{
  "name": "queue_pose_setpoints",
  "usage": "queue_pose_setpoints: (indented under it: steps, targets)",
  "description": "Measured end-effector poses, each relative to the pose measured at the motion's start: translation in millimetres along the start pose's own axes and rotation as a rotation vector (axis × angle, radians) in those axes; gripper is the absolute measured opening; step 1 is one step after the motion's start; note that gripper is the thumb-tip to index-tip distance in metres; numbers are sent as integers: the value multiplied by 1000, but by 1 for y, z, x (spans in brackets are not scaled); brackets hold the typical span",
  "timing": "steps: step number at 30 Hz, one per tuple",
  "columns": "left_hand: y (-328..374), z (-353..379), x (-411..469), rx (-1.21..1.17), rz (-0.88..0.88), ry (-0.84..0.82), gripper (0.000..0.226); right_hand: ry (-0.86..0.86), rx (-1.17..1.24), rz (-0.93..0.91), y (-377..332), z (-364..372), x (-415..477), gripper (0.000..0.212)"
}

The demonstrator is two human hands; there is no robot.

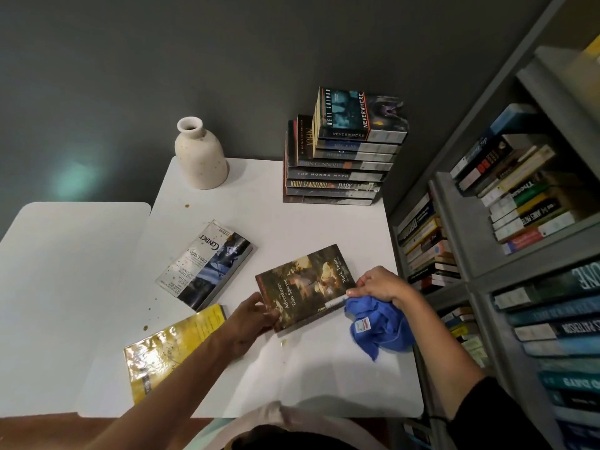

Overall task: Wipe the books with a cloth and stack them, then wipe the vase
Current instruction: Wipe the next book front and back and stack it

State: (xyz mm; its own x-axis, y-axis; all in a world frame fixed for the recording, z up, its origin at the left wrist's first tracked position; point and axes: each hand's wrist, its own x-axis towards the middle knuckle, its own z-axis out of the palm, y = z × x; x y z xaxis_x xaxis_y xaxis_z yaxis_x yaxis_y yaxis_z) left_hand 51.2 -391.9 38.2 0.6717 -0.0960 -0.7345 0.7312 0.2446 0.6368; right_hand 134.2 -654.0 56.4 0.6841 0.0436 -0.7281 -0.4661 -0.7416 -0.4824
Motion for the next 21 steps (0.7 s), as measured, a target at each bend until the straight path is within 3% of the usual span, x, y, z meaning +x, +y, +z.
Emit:
queue_pose_setpoints:
  steps: [4,7,11,15,17,20,21]
  targets:
    - [39,-3,-5,-44,149,-165,31,62,140,-85,-24,-24,-17,21]
    - [65,-10,-7,-115,199,-224,47,132,210,-170,-43,-42,-31,28]
    - [93,-7,-15,-225,229,-348,66,204,277,-269,-68,-58,-50,22]
    - [108,7,-26,-317,269,-353,48,215,273,-289,-84,-57,-59,23]
    - [108,7,-25,-264,341,-313,54,246,283,-288,-86,-52,-59,24]
    - [105,2,-30,-202,371,-296,85,294,377,-263,-82,-46,-61,29]
    - [103,2,-32,-188,381,-286,77,320,442,-255,-80,-45,-64,33]
